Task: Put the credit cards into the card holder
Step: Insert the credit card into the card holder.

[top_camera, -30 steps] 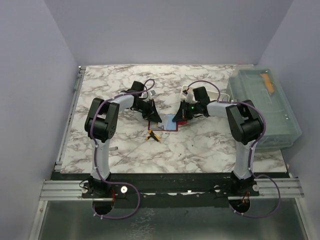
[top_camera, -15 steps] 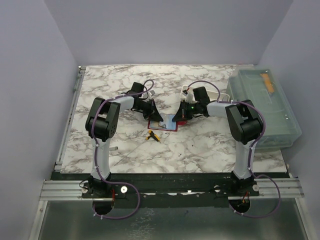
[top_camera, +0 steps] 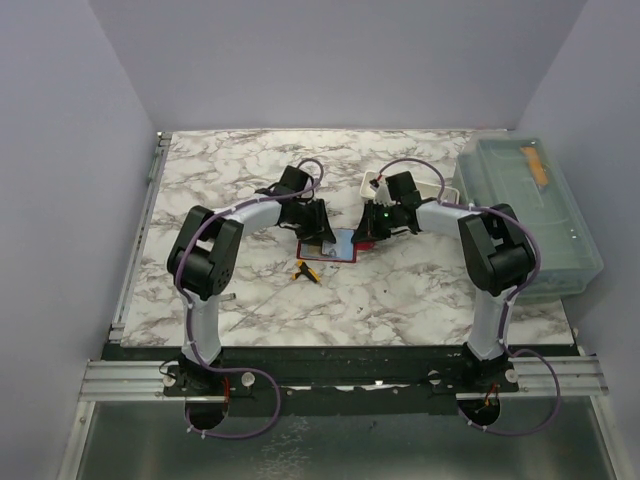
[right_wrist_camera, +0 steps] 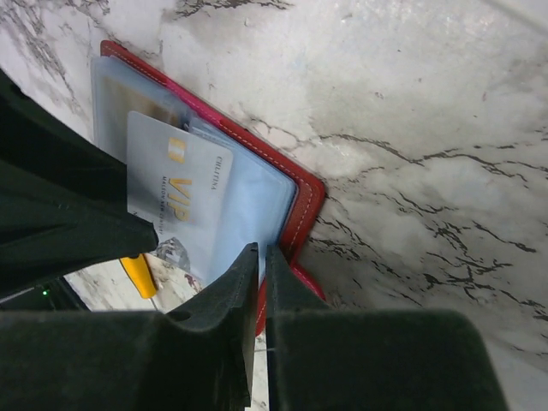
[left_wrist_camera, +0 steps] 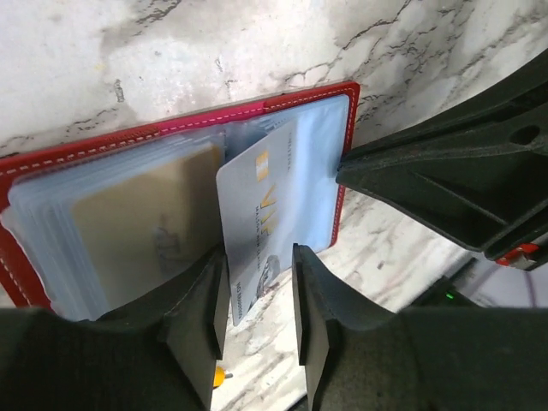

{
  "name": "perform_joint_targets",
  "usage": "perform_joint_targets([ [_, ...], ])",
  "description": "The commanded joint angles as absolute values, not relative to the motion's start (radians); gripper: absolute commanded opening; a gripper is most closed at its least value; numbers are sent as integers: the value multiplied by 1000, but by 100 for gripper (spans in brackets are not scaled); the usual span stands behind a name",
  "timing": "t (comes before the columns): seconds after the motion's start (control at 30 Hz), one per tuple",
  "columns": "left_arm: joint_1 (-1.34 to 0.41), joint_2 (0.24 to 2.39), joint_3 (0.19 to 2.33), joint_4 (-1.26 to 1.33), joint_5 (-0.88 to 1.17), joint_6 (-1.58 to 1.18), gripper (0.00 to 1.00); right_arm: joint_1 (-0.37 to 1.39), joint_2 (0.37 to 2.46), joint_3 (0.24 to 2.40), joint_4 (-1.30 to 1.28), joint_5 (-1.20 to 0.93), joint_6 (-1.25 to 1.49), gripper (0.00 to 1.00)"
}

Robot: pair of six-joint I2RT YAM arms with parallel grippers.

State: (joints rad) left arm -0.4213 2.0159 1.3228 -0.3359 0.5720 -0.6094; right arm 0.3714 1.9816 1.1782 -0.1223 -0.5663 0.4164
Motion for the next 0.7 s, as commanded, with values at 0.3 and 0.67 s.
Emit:
perform_joint_targets([
  [0.3, -575, 2040, 1428, -500, 200, -529, 46, 370, 1967, 1123, -117, -547, 426, 9],
  [0.67, -566, 1967, 1415, -535, 198, -498, 63, 370, 1966, 1128, -135, -537, 413, 8],
])
